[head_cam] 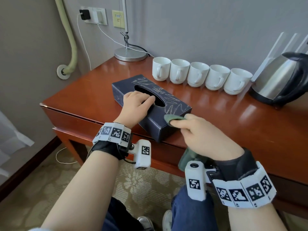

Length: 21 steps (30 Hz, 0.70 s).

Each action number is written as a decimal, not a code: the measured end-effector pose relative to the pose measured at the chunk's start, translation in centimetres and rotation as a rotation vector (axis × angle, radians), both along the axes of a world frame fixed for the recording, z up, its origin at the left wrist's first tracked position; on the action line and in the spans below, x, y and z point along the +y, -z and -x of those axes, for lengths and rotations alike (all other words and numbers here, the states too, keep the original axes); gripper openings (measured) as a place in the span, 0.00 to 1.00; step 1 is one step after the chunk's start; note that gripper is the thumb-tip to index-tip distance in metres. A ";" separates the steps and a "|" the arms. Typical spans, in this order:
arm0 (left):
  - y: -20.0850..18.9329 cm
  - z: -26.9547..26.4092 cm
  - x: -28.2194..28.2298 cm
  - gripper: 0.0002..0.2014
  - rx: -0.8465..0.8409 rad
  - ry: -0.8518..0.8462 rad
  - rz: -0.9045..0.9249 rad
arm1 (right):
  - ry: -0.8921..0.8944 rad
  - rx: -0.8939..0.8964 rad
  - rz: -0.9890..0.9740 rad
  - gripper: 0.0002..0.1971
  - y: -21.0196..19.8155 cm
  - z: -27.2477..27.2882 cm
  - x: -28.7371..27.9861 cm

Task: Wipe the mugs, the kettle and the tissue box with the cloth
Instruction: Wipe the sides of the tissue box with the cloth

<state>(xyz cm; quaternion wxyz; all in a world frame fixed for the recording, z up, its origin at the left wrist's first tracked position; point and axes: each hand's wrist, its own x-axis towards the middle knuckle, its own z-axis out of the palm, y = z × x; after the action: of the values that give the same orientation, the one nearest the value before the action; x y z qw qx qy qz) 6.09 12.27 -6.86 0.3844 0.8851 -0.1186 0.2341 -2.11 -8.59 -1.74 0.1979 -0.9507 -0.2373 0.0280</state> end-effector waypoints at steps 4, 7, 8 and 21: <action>0.2 -0.3 0.3 0.20 -0.013 0.014 0.006 | 0.148 0.034 0.079 0.29 -1.4 -0.9 -0.3; 0.2 -0.3 0.4 0.19 -0.022 0.032 0.016 | 0.111 0.040 0.095 0.28 -1.7 -1.2 1.8; 0.2 -0.2 0.5 0.20 -0.035 0.041 0.018 | 0.073 0.042 0.078 0.27 -1.6 -1.2 2.5; 0.1 0.0 1.7 0.19 -0.045 0.184 0.085 | 0.169 0.162 0.100 0.12 -3.4 -1.4 4.6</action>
<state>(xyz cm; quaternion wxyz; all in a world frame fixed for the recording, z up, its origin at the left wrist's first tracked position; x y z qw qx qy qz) 6.11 13.94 -6.92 0.4388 0.8478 -0.1979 0.2225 -0.71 -4.01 1.68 0.1706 -0.9705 -0.1379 0.0999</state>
